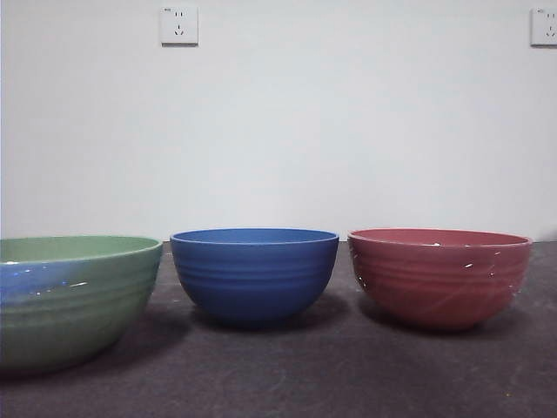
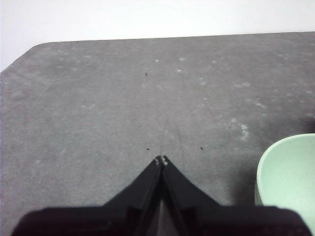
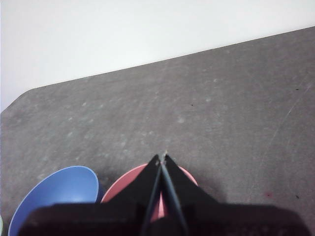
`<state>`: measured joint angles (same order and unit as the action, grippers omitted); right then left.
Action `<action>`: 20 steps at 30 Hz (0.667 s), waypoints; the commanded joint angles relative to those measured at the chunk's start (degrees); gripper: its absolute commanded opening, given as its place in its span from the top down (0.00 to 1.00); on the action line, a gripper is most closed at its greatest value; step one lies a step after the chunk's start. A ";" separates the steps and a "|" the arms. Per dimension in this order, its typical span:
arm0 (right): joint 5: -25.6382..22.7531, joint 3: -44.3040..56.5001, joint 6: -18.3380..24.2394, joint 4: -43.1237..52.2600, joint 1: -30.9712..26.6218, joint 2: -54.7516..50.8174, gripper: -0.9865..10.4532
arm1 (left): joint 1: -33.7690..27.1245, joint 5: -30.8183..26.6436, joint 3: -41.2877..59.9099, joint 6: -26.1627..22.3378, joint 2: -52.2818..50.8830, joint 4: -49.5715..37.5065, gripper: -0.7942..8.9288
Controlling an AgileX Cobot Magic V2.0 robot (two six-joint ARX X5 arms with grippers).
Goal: Pick up the green bowl on the top,put the green bowl on the left,pick up the red bowl in the middle,put the red bowl on the right
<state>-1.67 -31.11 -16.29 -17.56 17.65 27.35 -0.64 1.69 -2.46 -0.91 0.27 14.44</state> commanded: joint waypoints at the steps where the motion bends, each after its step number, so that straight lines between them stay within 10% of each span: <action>1: -0.22 0.44 -0.57 0.31 0.02 -0.09 0.93 | -0.17 0.04 0.94 -0.39 -0.07 -0.17 0.92; 11: -0.22 0.44 -0.37 0.28 0.02 -0.09 0.93 | -0.17 0.04 0.94 -0.39 -0.07 -0.17 0.92; 15: -4.46 0.55 12.31 -2.29 0.07 -2.36 0.91 | -0.17 0.04 0.94 -0.39 -0.07 -0.17 0.92; 20: -3.65 6.80 15.96 -2.93 -3.48 -12.17 0.91 | -0.17 0.04 0.94 -0.39 -0.07 -0.17 0.92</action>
<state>-6.24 -26.76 -3.20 -21.23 15.11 17.02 -0.64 1.69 -2.46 -0.91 0.27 14.44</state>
